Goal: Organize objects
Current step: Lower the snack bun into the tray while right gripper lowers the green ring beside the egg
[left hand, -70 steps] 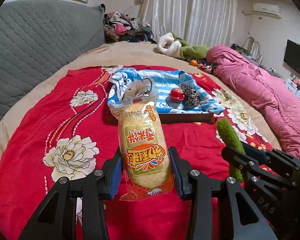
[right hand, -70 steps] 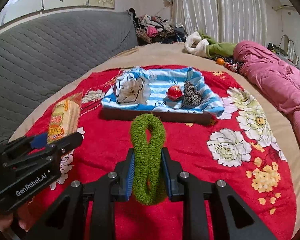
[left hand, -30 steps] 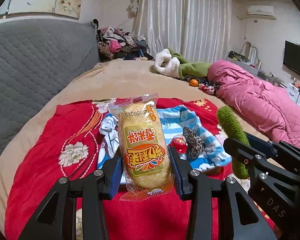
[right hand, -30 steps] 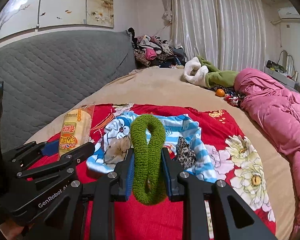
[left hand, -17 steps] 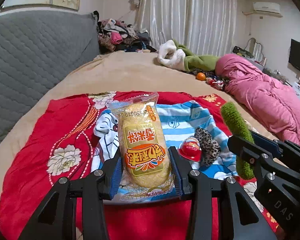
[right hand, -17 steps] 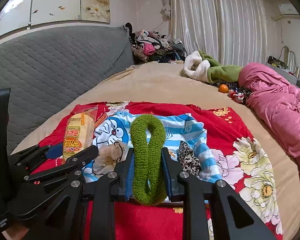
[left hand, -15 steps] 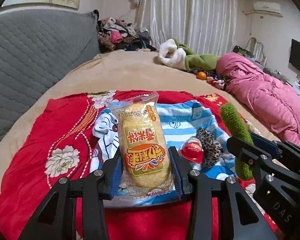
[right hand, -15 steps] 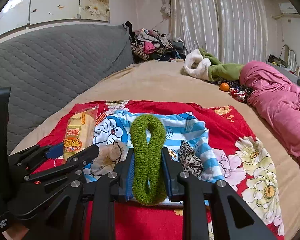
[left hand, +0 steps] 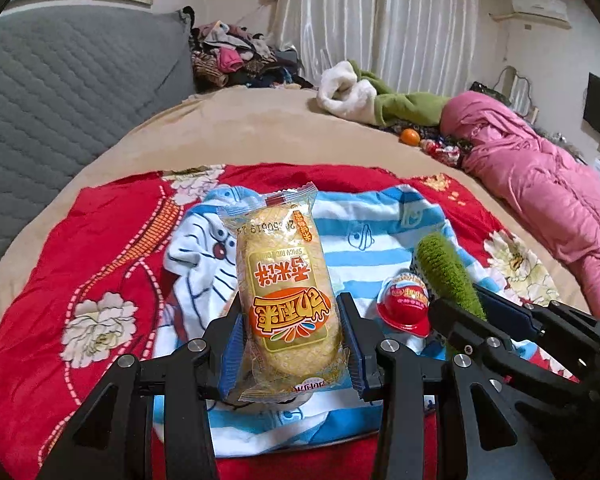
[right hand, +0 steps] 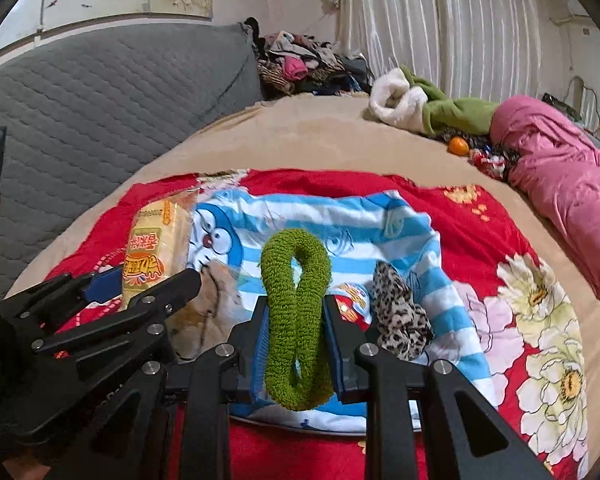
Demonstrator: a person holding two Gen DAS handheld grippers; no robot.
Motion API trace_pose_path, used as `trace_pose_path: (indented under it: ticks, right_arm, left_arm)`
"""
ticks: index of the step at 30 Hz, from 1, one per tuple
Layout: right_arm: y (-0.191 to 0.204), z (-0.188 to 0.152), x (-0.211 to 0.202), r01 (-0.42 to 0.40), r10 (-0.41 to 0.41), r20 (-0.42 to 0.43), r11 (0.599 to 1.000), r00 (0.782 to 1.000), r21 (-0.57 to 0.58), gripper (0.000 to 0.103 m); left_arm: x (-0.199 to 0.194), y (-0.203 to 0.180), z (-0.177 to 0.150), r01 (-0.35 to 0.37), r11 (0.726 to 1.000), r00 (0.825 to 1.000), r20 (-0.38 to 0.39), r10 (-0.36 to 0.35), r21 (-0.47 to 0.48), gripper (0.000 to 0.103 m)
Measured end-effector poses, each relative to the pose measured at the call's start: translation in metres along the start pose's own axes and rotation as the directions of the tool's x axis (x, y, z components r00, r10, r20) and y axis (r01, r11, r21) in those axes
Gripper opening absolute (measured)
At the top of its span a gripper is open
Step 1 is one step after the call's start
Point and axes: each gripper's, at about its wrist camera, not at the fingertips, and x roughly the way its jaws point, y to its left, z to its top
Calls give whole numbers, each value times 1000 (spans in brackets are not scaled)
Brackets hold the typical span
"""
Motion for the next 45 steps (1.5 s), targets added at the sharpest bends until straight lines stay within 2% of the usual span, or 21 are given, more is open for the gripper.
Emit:
trace_pose_path:
  ticks: [11,21,45]
  right_arm:
    - [-29,-16,27,53,-52,-69,999,996,11,26]
    - [-38,-24,43,52,-50,-96,998,994,22,26]
    - [-39,-33,54,54,-53,-136,999,989,5,28]
  left_arm:
    - [39,-19,-12,-8,1000,999,-31,9,26,45]
    - [59,-22,-15,-27,999,998,-48,29,28,45]
    - [79,-21,-26,-29,999,992,-118,32,26,48]
